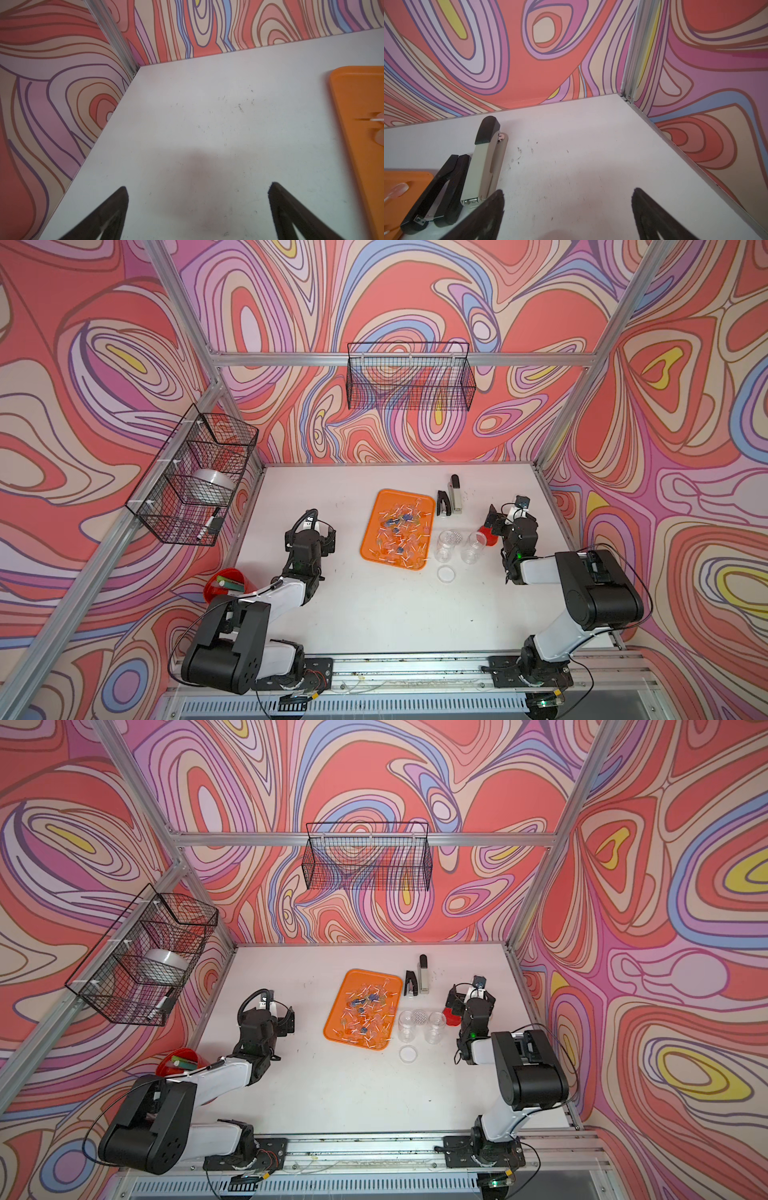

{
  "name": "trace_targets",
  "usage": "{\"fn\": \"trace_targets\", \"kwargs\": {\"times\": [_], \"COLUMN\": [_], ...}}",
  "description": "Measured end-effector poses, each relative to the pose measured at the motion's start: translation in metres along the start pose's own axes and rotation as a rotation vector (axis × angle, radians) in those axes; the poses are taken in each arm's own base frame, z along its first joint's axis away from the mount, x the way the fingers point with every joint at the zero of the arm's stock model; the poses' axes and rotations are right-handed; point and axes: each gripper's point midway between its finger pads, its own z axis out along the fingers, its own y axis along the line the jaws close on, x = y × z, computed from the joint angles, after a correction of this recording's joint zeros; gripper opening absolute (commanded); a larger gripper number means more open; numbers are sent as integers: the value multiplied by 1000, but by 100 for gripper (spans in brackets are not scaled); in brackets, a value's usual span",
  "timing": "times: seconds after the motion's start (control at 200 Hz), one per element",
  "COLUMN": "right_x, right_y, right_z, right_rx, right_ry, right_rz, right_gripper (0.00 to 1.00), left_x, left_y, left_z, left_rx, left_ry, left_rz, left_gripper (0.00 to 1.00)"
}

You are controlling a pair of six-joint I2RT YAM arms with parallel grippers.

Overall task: Pour the candies out of the jar
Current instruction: Reset both arms

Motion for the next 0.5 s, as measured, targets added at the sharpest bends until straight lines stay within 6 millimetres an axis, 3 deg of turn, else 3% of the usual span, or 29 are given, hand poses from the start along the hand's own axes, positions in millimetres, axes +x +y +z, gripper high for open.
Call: {"fn": "trace_targets", "kwargs": {"times": [0.26,0.421,0.496], "right_x": [-2,-2,-2], "right_y": [1,1,1], "right_z": [0,-1,0], "right_rx": [-5,-6,-6], "right_ry": [-22,-24,-24], "right_rz": [-5,-6,-7], "right_gripper": [98,98,98], "left_x": [13,46,43], "left_y": [7,9,9], "left_z": [17,22,22], "left_rx": [36,37,40], "left_ry": [10,58,45], "left_rz": [-31,-52,-57], "left_gripper": [100,100,100]}}
